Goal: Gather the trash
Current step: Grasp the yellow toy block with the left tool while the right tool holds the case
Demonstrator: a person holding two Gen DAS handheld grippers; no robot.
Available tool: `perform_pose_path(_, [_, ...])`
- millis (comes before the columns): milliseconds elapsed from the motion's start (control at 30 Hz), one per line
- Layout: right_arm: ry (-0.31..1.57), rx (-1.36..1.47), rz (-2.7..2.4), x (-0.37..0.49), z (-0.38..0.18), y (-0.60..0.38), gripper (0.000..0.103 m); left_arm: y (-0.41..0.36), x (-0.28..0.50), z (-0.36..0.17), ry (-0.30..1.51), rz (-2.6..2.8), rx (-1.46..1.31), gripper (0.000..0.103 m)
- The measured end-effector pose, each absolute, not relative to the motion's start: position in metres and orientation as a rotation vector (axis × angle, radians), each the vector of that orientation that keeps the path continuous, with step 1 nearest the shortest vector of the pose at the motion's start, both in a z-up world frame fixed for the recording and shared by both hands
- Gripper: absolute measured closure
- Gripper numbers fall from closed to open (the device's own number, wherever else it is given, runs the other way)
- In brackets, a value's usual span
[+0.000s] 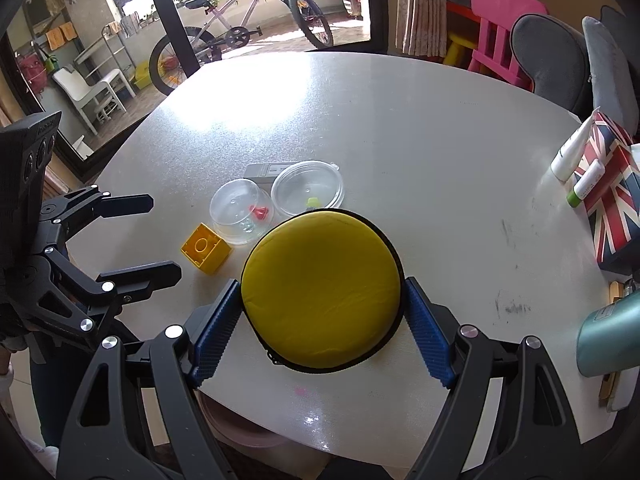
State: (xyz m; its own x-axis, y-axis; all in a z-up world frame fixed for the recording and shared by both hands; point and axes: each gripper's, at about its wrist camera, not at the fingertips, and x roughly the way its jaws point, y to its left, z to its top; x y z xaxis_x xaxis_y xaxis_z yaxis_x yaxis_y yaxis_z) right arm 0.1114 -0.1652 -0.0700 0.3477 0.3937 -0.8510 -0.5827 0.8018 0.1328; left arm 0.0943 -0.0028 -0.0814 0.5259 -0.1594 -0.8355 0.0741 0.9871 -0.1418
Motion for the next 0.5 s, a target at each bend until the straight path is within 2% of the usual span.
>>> perform_pose_path(500, [1.043,-0.189,0.625,0.116,-0.074,-0.176,0.024,-0.011,0.111,-0.105,1.047,-0.100,-0.094,0.007])
